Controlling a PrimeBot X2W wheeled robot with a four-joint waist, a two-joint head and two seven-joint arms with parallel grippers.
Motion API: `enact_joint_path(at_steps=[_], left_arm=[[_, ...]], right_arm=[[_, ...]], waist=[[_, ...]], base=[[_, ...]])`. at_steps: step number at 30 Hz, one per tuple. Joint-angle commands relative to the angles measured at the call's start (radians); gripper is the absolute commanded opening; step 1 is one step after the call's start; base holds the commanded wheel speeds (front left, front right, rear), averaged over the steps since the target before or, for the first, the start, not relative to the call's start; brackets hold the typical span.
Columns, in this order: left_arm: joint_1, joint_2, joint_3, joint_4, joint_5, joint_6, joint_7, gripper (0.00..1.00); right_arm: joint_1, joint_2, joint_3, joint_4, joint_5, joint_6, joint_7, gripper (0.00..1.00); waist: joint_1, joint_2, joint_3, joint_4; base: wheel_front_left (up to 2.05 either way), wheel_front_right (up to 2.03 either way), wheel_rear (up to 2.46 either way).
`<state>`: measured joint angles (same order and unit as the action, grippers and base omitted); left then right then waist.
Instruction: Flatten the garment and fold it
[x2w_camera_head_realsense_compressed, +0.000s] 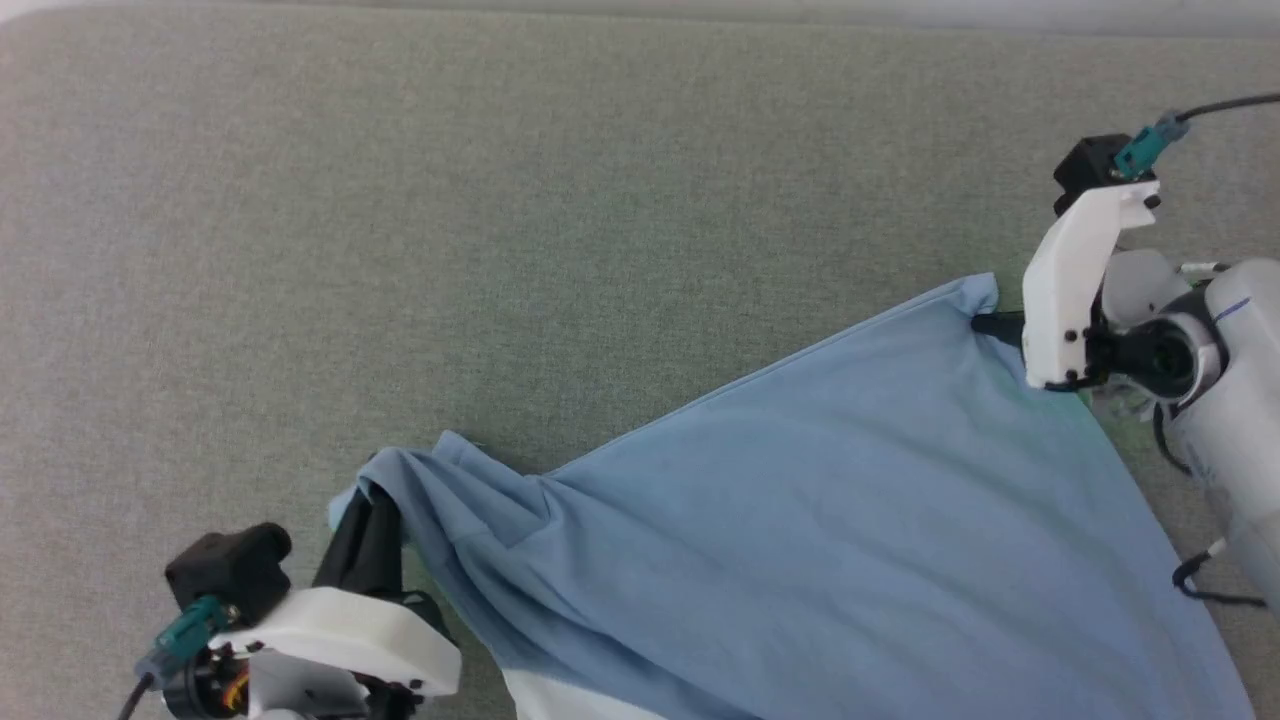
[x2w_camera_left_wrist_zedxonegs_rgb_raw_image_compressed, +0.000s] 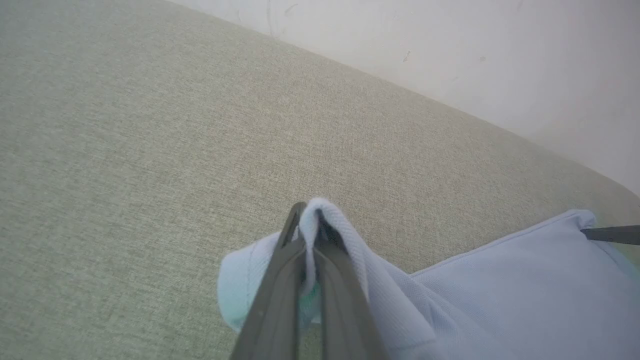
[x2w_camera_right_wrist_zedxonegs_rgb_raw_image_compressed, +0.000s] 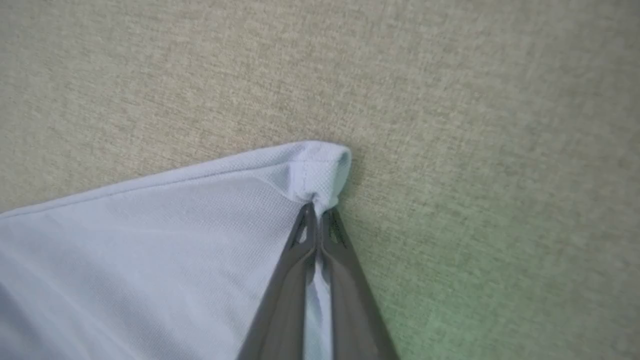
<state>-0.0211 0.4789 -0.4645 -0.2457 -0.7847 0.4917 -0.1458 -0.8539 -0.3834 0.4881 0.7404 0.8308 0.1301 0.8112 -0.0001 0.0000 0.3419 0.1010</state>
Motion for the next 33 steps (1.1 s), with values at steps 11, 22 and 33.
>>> enact_joint_path(at_steps=[11, 22, 33], left_arm=[[-0.082, 0.123, 0.063, 0.017, 0.023, -0.048, 0.023, 0.00], [-0.589, 0.114, 0.092, 0.407, 0.014, -0.260, 0.038, 0.00], [-1.115, 0.068, 0.069, 0.825, 0.127, -0.380, -0.067, 0.00]], right_arm=[[0.075, -0.070, 0.031, -0.136, -0.015, 0.001, -0.375, 0.00], [-0.096, -0.064, -0.048, -0.051, -0.132, 0.001, -0.539, 0.00], [-0.420, -0.024, -0.110, 0.106, -0.255, 0.001, -0.830, 0.00]], waist=[[0.0001, 0.0000, -0.207, -0.076], [0.0001, 0.0000, -0.249, -0.223], [0.0001, 0.0000, -0.163, -0.288]], base=[[0.00, 0.00, 0.00], [0.00, 0.00, 0.00], [0.00, 0.00, 0.00]])
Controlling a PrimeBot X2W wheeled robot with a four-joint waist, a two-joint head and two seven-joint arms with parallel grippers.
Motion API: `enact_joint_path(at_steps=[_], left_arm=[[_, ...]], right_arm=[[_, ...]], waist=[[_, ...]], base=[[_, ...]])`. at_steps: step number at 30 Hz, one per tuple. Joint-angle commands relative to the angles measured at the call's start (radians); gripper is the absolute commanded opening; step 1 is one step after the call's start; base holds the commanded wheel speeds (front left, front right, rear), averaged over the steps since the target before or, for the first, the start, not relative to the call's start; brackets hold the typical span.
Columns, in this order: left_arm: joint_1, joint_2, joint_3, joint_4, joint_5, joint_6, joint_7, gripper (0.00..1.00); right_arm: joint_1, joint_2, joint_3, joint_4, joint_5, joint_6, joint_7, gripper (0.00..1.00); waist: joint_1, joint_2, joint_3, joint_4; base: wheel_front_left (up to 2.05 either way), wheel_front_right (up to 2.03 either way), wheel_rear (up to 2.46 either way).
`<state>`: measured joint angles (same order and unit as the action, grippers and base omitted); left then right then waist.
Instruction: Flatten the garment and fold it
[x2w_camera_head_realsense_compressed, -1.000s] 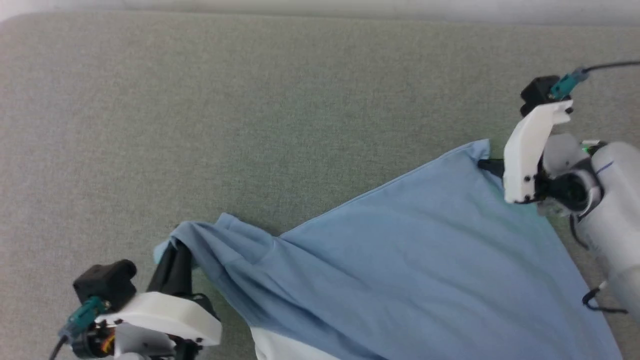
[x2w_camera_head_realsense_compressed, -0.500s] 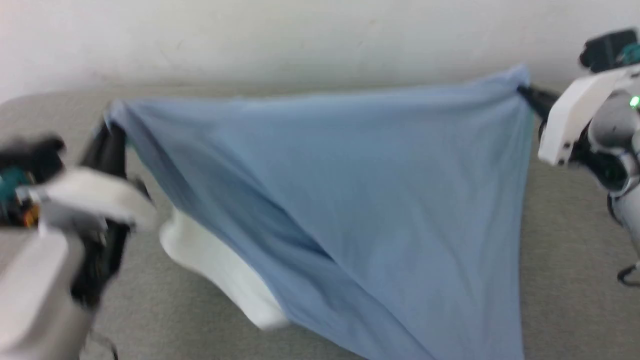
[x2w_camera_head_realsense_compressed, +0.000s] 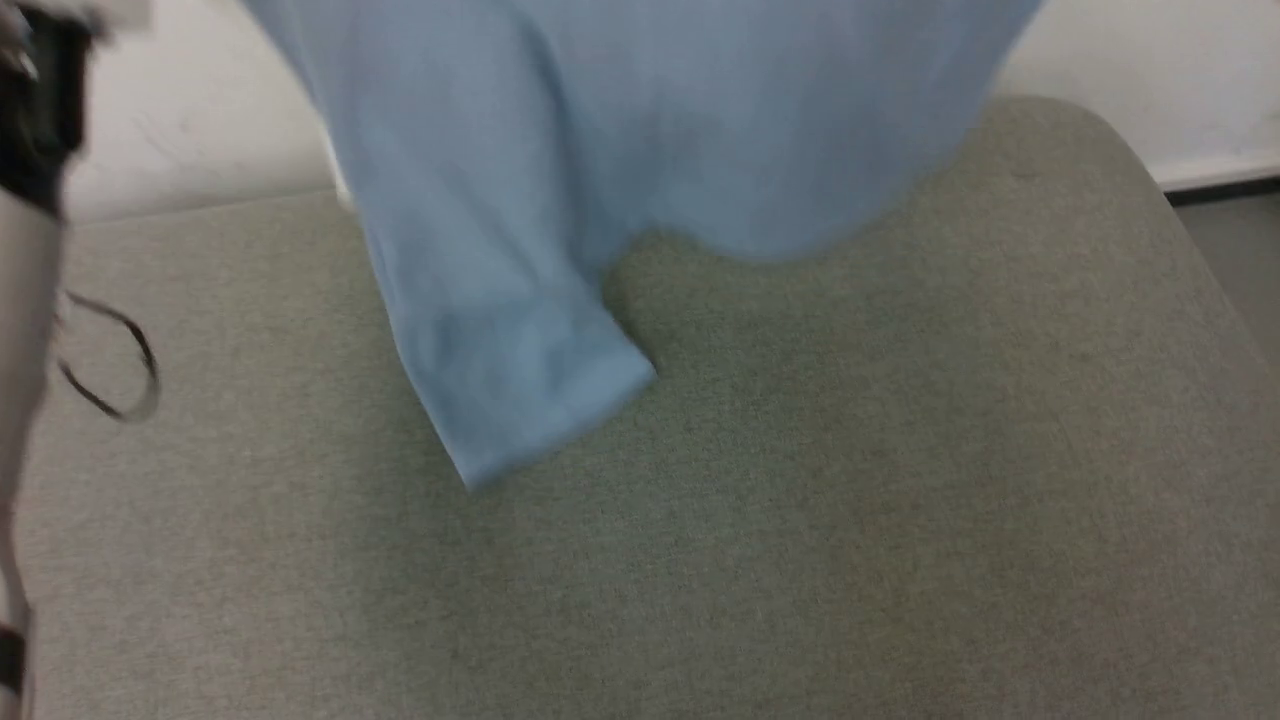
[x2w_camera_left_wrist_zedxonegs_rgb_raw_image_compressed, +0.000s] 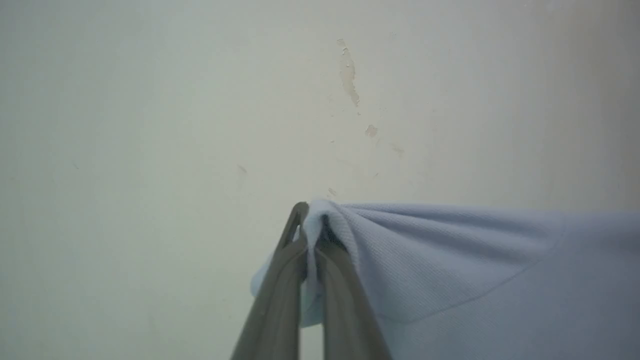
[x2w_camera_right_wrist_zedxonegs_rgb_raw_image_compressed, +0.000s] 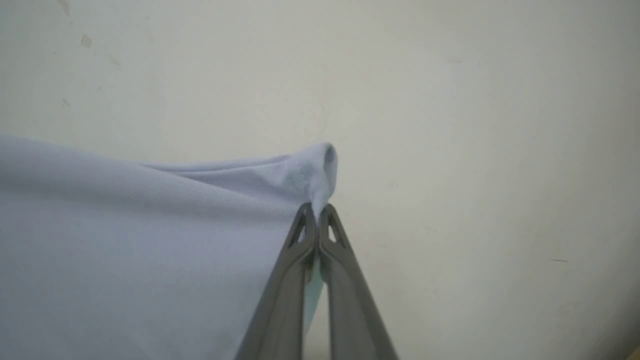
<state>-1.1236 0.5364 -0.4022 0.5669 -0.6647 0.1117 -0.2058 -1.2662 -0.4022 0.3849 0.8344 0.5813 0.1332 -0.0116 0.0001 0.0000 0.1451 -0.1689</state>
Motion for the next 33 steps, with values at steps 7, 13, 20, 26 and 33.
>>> enact_joint_path(at_steps=[7, 13, 20, 26, 33], left_arm=[[-0.199, -0.012, -0.036, 0.159, 0.068, -0.059, -0.031, 0.00], [-0.211, -0.047, -0.052, 0.264, 0.069, -0.087, -0.041, 0.00], [-0.136, -0.085, -0.060, 0.378, 0.052, -0.119, -0.050, 0.00], [0.016, -0.113, -0.035, 0.421, 0.012, -0.143, -0.055, 0.00], [0.362, -0.113, 0.066, 0.285, -0.031, -0.115, -0.056, 0.00]], right_arm=[[-0.104, -0.001, 0.027, 0.073, 0.004, -0.002, -0.070, 0.00], [-0.094, 0.013, 0.084, 0.118, 0.054, -0.002, -0.091, 0.00], [-0.029, 0.042, 0.169, 0.153, 0.137, -0.002, -0.094, 0.00], [0.111, 0.039, 0.274, 0.122, 0.213, -0.002, -0.092, 0.00], [0.363, -0.026, 0.373, -0.003, 0.297, -0.002, -0.134, 0.00]], waist=[[-0.0001, 0.0000, 0.099, 0.004], [-0.0001, 0.0000, 0.174, 0.023], [-0.0001, 0.0000, 0.223, 0.032], [-0.0001, 0.0000, 0.169, 0.042], [-0.0001, 0.0000, 0.035, 0.058]], base=[[0.00, 0.00, 0.00], [0.00, 0.00, 0.00], [0.00, 0.00, 0.00], [0.00, 0.00, 0.00], [0.00, 0.00, 0.00]])
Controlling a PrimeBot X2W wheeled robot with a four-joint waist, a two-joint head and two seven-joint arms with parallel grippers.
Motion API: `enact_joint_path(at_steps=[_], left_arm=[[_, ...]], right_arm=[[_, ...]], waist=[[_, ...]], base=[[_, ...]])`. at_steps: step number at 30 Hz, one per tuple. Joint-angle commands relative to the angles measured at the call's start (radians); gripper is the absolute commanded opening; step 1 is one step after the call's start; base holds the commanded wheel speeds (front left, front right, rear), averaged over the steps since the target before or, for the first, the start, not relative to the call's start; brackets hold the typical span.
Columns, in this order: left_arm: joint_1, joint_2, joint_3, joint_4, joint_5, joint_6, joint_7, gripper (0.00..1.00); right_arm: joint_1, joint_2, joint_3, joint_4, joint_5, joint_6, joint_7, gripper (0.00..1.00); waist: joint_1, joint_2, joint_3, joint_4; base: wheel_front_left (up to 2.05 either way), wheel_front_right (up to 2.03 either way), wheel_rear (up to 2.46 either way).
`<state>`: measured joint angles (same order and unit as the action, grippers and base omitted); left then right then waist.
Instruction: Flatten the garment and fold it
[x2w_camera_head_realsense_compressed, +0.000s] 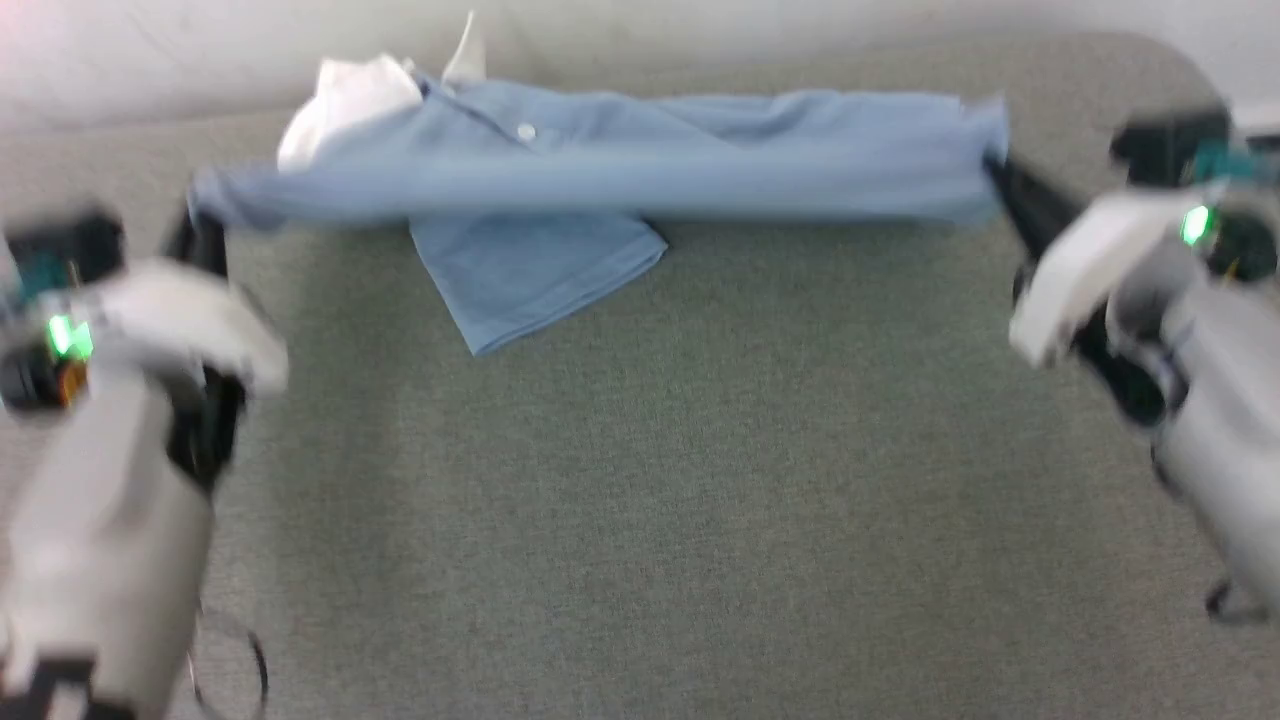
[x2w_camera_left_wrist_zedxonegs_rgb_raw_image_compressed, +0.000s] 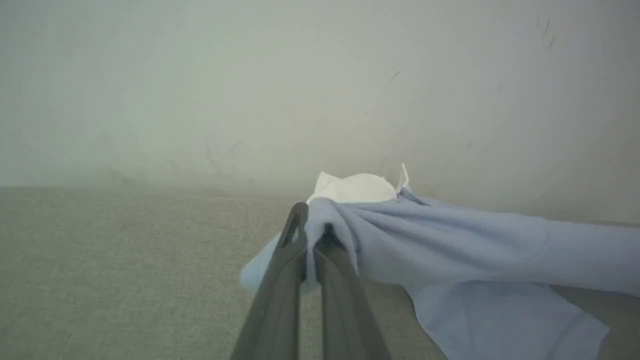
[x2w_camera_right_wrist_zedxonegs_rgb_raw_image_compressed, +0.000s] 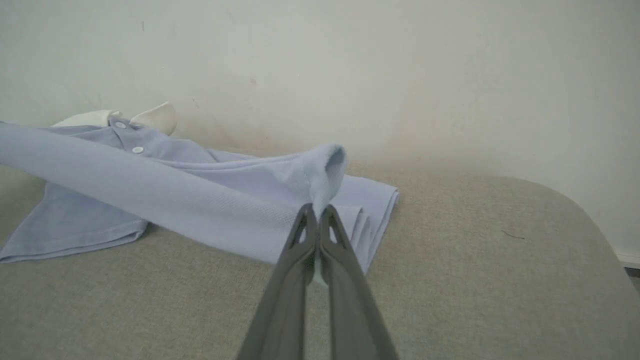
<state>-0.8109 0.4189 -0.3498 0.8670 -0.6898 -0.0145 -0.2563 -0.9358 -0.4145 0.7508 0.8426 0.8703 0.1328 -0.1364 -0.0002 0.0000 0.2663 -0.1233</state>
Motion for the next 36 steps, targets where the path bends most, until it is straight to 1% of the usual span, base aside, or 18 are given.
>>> enact_joint_path(at_steps=[1, 2, 3, 4, 6, 8, 10, 11, 13, 16, 19, 22, 25, 28, 30, 32, 34, 36], left_arm=[[0.110, 0.005, 0.026, -0.047, -0.010, 0.018, -0.005, 0.00], [0.174, 0.004, 0.035, -0.080, -0.014, 0.026, -0.005, 0.00], [0.174, 0.004, 0.035, -0.080, -0.014, 0.026, -0.005, 0.00], [0.301, 0.003, 0.047, -0.149, -0.022, 0.047, -0.005, 0.00], [0.427, 0.006, 0.050, -0.227, -0.032, 0.076, -0.004, 0.00], [0.549, 0.017, 0.055, -0.322, -0.043, 0.118, 0.013, 0.00], [0.668, 0.034, 0.064, -0.432, -0.054, 0.169, 0.041, 0.00], [0.668, 0.034, 0.064, -0.432, -0.054, 0.169, 0.041, 0.00], [0.783, 0.052, 0.076, -0.551, -0.068, 0.224, 0.077, 0.00], [0.939, 0.080, 0.093, -0.723, -0.082, 0.310, 0.130, 0.00], [1.067, 0.098, 0.106, -0.864, -0.098, 0.379, 0.176, 0.00], [1.165, 0.103, 0.117, -0.961, -0.116, 0.428, 0.207, 0.00], [1.240, 0.106, 0.123, -1.037, -0.130, 0.467, 0.233, 0.00], [1.280, 0.120, 0.134, -1.098, -0.129, 0.497, 0.245, 0.00], [1.272, 0.136, 0.142, -1.131, -0.121, 0.502, 0.250, 0.00], [1.226, 0.158, 0.137, -1.147, -0.108, 0.492, 0.265, 0.00], [1.147, 0.174, 0.121, -1.144, -0.095, 0.468, 0.284, 0.00], [1.048, 0.181, 0.095, -1.115, -0.082, 0.438, 0.310, 0.00]], right_arm=[[0.071, -0.025, 0.016, -0.034, 0.015, -0.002, -0.020, 0.00], [0.112, -0.035, 0.023, -0.054, 0.022, -0.002, -0.029, 0.00], [0.112, -0.035, 0.023, -0.054, 0.022, -0.002, -0.029, 0.00], [0.192, -0.055, 0.035, -0.097, 0.031, -0.002, -0.039, 0.00], [0.270, -0.078, 0.036, -0.141, 0.037, -0.002, -0.046, 0.00], [0.345, -0.101, 0.031, -0.185, 0.035, -0.002, -0.045, 0.00], [0.417, -0.120, 0.014, -0.226, 0.031, -0.002, -0.040, 0.00], [0.417, -0.120, 0.014, -0.226, 0.031, -0.002, -0.040, 0.00], [0.488, -0.137, -0.010, -0.260, 0.018, -0.002, -0.029, 0.00], [0.593, -0.149, -0.064, -0.310, -0.004, -0.002, -0.010, 0.00], [0.704, -0.148, -0.137, -0.360, -0.034, -0.002, 0.009, 0.00], [0.822, -0.128, -0.226, -0.413, -0.066, -0.002, 0.036, 0.00], [0.938, -0.105, -0.329, -0.472, -0.114, -0.002, 0.075, 0.00], [1.033, -0.072, -0.439, -0.558, -0.167, -0.002, 0.128, 0.00], [1.076, -0.042, -0.516, -0.623, -0.206, -0.002, 0.166, 0.00], [1.094, -0.009, -0.582, -0.681, -0.249, -0.002, 0.209, 0.00], [1.081, 0.028, -0.627, -0.727, -0.285, -0.002, 0.251, 0.00], [1.043, 0.054, -0.649, -0.743, -0.321, -0.002, 0.292, 0.00]], waist=[[0.0002, 0.0000, -0.107, 0.014], [0.0002, 0.0000, -0.131, 0.015], [0.0002, 0.0000, -0.131, 0.015], [0.0002, 0.0000, -0.176, 0.017], [0.0002, 0.0000, -0.217, 0.019], [0.0002, 0.0000, -0.250, 0.017], [0.0002, 0.0000, -0.275, 0.015], [0.0002, 0.0000, -0.275, 0.015], [0.0002, 0.0000, -0.292, 0.014], [0.0002, 0.0000, -0.311, 0.013], [0.0002, 0.0000, -0.321, 0.021], [0.0002, 0.0000, -0.325, 0.031], [0.0002, 0.0000, -0.323, 0.039], [0.0002, 0.0000, -0.312, 0.042], [0.0002, 0.0000, -0.301, 0.044], [0.0002, 0.0000, -0.287, 0.047], [0.0002, 0.0000, -0.267, 0.046], [0.0002, 0.0000, -0.249, 0.042]], base=[[0.00, 0.00, 0.00], [0.00, 0.00, 0.00], [0.00, 0.00, 0.00], [0.00, 0.00, 0.00], [0.00, 0.00, 0.00], [0.00, 0.00, 0.00], [0.00, 0.00, 0.00], [0.00, 0.00, 0.00], [0.00, 0.00, 0.00], [0.00, 0.00, 0.00], [0.00, 0.00, 0.00], [0.00, 0.00, 0.00], [0.00, 0.00, 0.00], [0.00, 0.00, 0.00], [0.00, 0.00, 0.00], [0.00, 0.00, 0.00], [0.00, 0.00, 0.00], [0.00, 0.00, 0.00]])
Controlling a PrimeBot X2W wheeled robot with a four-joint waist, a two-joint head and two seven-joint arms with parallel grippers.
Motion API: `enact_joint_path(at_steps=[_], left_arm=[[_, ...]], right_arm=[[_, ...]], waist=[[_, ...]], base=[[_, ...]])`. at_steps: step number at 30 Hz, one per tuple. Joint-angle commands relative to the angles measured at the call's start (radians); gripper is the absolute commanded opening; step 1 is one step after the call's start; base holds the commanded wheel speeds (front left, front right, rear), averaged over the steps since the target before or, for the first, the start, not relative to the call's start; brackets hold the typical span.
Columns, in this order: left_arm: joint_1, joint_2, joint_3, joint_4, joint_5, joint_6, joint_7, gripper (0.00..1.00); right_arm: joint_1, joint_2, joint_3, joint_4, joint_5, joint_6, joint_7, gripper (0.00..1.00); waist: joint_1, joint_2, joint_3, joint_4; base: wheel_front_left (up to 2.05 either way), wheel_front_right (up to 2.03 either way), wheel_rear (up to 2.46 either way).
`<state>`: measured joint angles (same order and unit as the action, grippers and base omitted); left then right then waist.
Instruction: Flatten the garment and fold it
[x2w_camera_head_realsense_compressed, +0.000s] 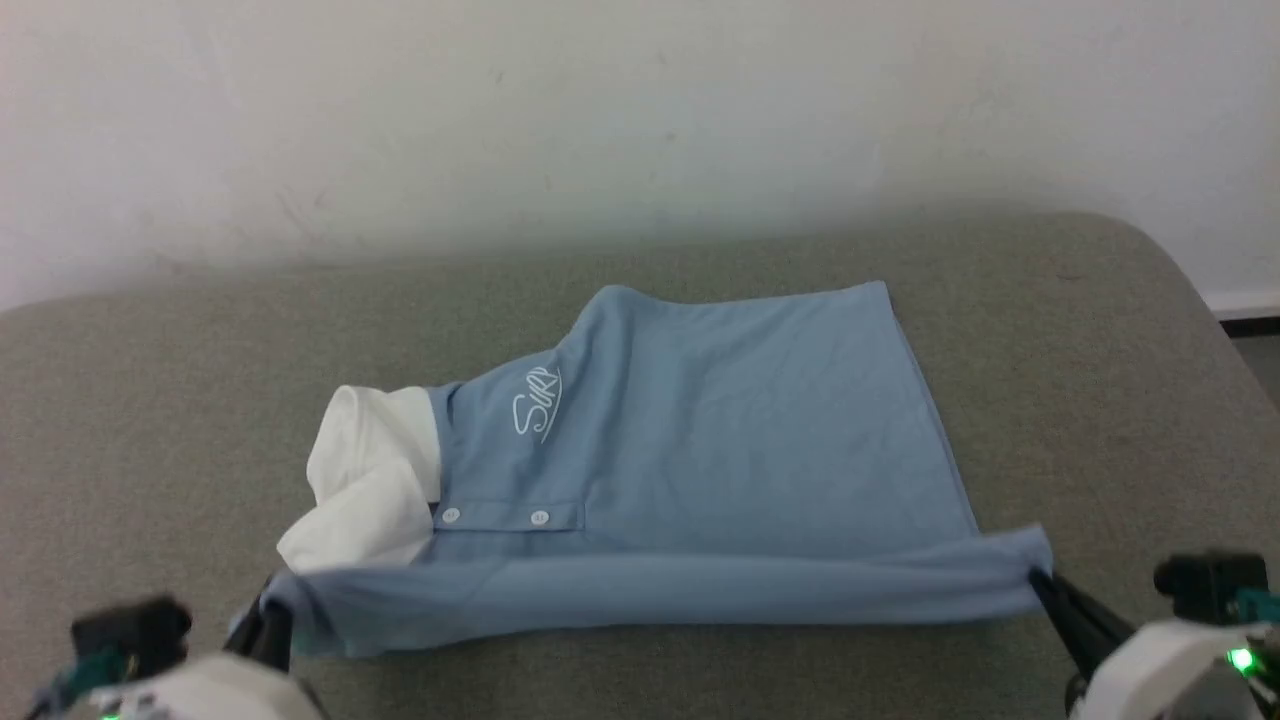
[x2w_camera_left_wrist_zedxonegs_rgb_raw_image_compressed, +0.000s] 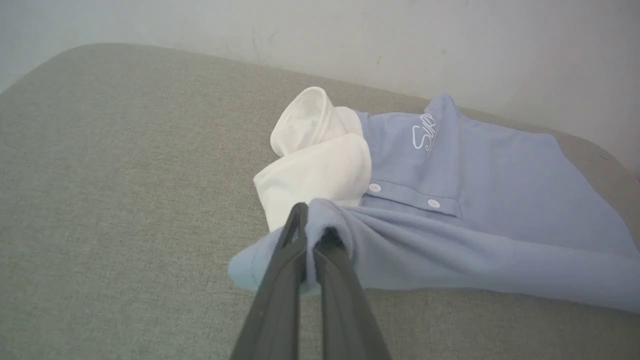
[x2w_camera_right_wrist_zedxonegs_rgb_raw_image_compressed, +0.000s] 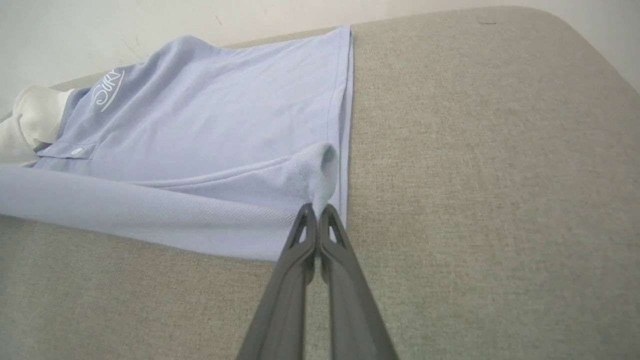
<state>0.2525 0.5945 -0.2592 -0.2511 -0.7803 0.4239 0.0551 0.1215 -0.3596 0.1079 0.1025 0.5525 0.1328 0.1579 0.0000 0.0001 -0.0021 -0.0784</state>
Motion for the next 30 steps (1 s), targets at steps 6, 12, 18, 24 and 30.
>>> enact_joint_path(at_steps=[6, 12, 18, 24, 30], left_arm=[[-0.306, -0.033, -0.073, 0.197, 0.025, -0.097, 0.054, 0.00], [-0.490, -0.095, -0.115, 0.417, 0.024, -0.170, 0.059, 0.00], [-0.574, -0.149, -0.124, 0.583, 0.021, -0.212, 0.005, 1.00], [-0.552, -0.178, -0.101, 0.638, 0.003, -0.224, -0.077, 1.00], [-0.454, -0.134, -0.058, 0.551, -0.028, -0.196, -0.076, 1.00]], right_arm=[[-0.197, 0.044, 0.026, 0.069, -0.049, -0.002, 0.068, 0.00], [-0.363, 0.057, 0.085, 0.236, -0.053, -0.002, 0.036, 0.00], [-0.470, 0.074, 0.135, 0.413, -0.041, -0.002, -0.063, 1.00], [-0.470, 0.070, 0.179, 0.486, -0.013, -0.002, -0.204, 1.00], [-0.375, 0.054, 0.163, 0.394, -0.029, -0.002, -0.320, 1.00]], waist=[[0.0000, -0.0001, 0.084, -0.024], [0.0000, -0.0001, 0.145, -0.039], [0.0000, -0.0001, 0.175, -0.041], [0.0000, -0.0001, 0.147, -0.021], [0.0000, -0.0001, 0.083, 0.000]], base=[[0.00, 0.00, 0.00], [0.00, 0.00, 0.00], [0.00, 0.00, 0.00], [0.00, 0.00, 0.00], [0.00, 0.00, 0.00]])
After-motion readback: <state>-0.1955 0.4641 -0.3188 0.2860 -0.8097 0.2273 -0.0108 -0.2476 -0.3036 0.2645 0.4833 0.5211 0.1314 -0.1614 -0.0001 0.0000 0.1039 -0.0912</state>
